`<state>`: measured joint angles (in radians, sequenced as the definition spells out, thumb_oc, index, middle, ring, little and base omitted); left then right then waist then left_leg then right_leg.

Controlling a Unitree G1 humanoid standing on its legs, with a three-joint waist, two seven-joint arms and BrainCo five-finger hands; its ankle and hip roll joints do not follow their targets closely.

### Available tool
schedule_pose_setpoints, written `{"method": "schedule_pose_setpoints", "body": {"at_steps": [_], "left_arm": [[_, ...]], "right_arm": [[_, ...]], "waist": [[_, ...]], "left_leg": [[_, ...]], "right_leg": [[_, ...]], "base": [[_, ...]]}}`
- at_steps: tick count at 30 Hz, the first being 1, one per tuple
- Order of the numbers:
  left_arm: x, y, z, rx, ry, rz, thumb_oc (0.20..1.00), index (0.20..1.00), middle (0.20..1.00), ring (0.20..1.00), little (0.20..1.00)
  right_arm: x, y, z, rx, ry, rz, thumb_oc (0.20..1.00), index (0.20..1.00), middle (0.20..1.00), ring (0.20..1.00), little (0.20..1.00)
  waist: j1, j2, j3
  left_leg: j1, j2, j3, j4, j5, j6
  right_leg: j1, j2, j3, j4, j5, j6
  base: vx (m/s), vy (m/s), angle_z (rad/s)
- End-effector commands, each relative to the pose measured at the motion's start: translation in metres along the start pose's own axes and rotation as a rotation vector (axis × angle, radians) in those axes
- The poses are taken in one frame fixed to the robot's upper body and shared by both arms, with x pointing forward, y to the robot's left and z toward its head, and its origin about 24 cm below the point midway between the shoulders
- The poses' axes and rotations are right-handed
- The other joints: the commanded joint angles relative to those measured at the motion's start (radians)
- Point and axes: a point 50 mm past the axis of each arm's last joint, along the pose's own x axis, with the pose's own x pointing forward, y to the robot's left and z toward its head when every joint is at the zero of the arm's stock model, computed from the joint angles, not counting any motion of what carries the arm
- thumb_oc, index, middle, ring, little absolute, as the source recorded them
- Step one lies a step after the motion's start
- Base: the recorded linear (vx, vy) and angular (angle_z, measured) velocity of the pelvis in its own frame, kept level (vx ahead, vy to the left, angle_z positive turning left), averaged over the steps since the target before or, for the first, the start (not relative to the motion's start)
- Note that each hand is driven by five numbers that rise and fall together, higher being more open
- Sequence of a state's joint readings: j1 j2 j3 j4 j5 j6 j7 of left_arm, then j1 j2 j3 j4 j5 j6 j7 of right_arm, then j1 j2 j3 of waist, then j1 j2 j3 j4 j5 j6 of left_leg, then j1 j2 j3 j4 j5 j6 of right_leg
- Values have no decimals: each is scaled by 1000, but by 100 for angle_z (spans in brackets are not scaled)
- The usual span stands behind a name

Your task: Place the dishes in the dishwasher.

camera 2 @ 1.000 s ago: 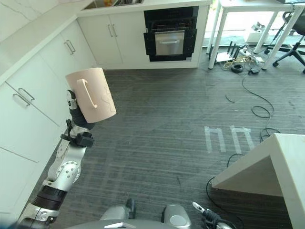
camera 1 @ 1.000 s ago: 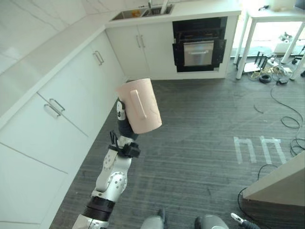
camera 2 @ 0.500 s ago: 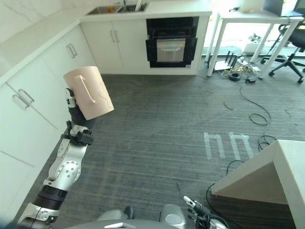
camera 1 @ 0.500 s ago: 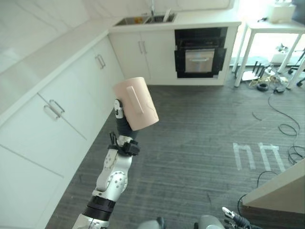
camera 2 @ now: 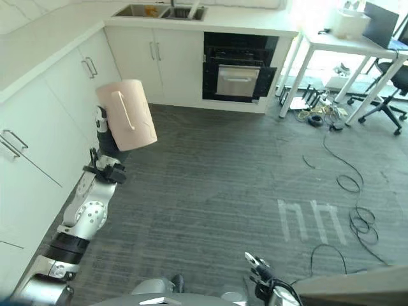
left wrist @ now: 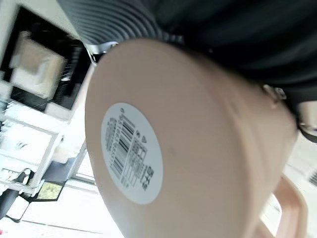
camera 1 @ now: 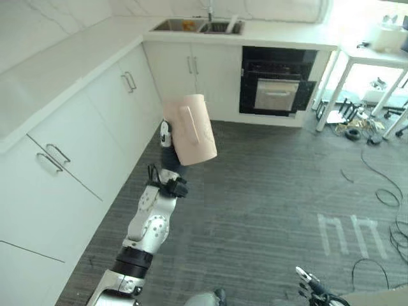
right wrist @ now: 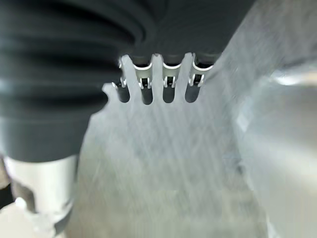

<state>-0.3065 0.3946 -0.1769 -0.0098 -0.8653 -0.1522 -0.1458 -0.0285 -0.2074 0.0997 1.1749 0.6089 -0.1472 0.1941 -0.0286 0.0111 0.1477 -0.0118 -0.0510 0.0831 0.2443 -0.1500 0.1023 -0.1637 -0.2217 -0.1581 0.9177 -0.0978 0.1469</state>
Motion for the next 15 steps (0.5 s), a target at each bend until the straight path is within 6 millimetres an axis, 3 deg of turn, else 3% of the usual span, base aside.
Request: {"method": "schedule_pose_setpoints", "body": {"at_steps": [1, 2, 3, 5, 7, 10, 11, 12, 13, 14, 15], "left_arm": [[-2, -10, 18, 88, -83, -48, 200, 200, 200, 200, 200], [-2, -10, 19, 108, -82, -53, 200, 200, 200, 200, 200], [-3, -10, 21, 125, -82, -55, 200, 200, 200, 200, 200], [-2, -12, 26, 150, -86, -62, 200, 200, 200, 200, 200], [-5, -12, 29, 164, -97, -72, 200, 200, 200, 200, 200], [-14, -11, 31, 157, -154, -34, 200, 200, 200, 200, 200], [-17, -11, 29, 153, -157, 0, 200, 200, 200, 200, 200], [-19, -12, 27, 155, -158, 16, 200, 200, 200, 200, 200], [-20, -15, 28, 166, -168, 12, 200, 200, 200, 200, 200], [-21, -15, 29, 168, -173, 12, 200, 200, 200, 200, 200], [-20, -15, 29, 160, -177, 10, 200, 200, 200, 200, 200]], "right_arm": [[1, -7, 24, -18, -108, 1, 1000, 1000, 1000, 1000, 1000], [1, -7, 26, -9, -119, 5, 1000, 1000, 1000, 1000, 1000], [1, -7, 29, 0, -130, 8, 1000, 1000, 1000, 1000, 1000], [2, -6, 33, 6, -139, 18, 1000, 1000, 1000, 1000, 1000], [3, -4, 33, 1, -136, 17, 1000, 1000, 1000, 1000, 1000], [3, -7, 31, -10, -109, -8, 1000, 1000, 1000, 1000, 1000], [4, -9, 30, -9, -90, -26, 1000, 1000, 1000, 1000, 1000], [4, -10, 31, -33, -82, -36, 1000, 1000, 1000, 1000, 1000], [3, -13, 34, -49, -87, -44, 1000, 1000, 1000, 1000, 1000], [3, -15, 35, -55, -91, -48, 1000, 1000, 1000, 1000, 1000], [2, -18, 36, -60, -98, -55, 1000, 1000, 1000, 1000, 1000]], "waist": [[-8, 26, 2], [-11, 22, 6], [-15, 6, 13], [-14, -22, 19], [-5, -25, 22], [-1, -22, -4], [-5, -15, -15], [0, -10, -18], [8, -16, 0], [8, -16, 10], [6, -17, 20]], "left_leg": [[-62, 8, -29, 56, -77, -25], [-52, 7, -32, 56, -87, -27], [-33, -6, -27, 56, -104, -26], [11, -28, -13, 56, -145, -23], [45, -27, -9, 56, -174, -21], [119, -30, -25, 56, -213, -28], [172, -22, -21, 56, -210, -43], [215, -8, 3, 56, -122, -70], [190, 24, 43, 175, 46, -118], [138, 52, 64, 274, 84, -137], [81, 109, 102, 369, 126, -151]], "right_leg": [[74, 132, -53, -461, 98, -20], [74, 145, -49, -560, 102, -22], [31, 128, -41, -618, 98, -17], [-113, 74, 0, -618, 101, 9], [-166, 51, -8, -618, 101, 21], [-112, 77, -8, -618, 103, 1], [-84, 99, -3, -618, 91, -24], [-53, 115, -5, -618, 66, -49], [4, 127, 9, -618, 33, -84], [31, 133, 5, -618, 18, -100], [68, 138, -10, -618, -3, -125]], "base": [[224, -173, -21], [254, -227, -16], [251, -216, -10], [338, -300, -12], [446, -335, -12], [578, -359, -14], [635, -358, -16], [720, -460, -7], [528, -397, -7], [429, -397, -4], [288, -285, -21]]}}
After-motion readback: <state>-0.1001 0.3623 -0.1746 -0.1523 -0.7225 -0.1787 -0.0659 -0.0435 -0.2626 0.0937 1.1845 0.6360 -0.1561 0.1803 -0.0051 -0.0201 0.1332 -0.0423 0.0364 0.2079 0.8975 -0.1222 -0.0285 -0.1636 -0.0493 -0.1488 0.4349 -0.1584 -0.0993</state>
